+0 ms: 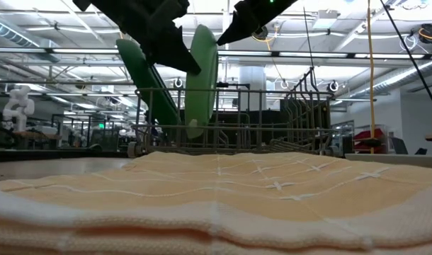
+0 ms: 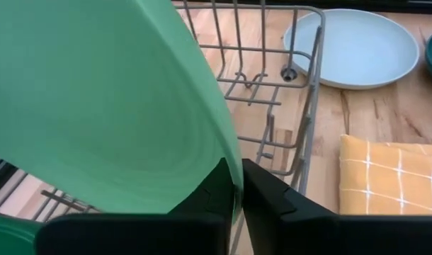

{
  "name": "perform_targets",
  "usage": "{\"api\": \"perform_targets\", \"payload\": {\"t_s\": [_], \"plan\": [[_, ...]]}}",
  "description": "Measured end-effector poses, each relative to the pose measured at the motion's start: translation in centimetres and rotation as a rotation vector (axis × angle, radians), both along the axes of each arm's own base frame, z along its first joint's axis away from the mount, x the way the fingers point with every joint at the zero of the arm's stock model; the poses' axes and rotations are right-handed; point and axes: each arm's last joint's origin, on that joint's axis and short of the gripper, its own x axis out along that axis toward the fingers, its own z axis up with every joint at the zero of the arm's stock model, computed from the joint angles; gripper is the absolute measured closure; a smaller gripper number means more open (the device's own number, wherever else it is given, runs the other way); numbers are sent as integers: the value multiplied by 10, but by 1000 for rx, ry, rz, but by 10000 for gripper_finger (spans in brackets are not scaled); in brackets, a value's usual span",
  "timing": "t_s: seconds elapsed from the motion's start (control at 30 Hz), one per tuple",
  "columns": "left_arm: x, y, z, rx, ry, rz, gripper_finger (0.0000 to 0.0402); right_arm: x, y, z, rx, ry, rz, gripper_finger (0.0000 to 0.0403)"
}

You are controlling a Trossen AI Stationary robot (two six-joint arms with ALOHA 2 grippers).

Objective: Sort dishes
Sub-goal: Put the light green plate in the dish rack

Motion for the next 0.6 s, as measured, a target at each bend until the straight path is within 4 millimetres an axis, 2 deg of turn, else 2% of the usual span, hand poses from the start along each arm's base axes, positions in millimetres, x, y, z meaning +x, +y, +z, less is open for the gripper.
{"api": "perform_targets", "payload": {"t_s": [0.6], "plan": [[1,1,1,11,-12,21,349,-1,0,-1,-2,18,2,403]]}}
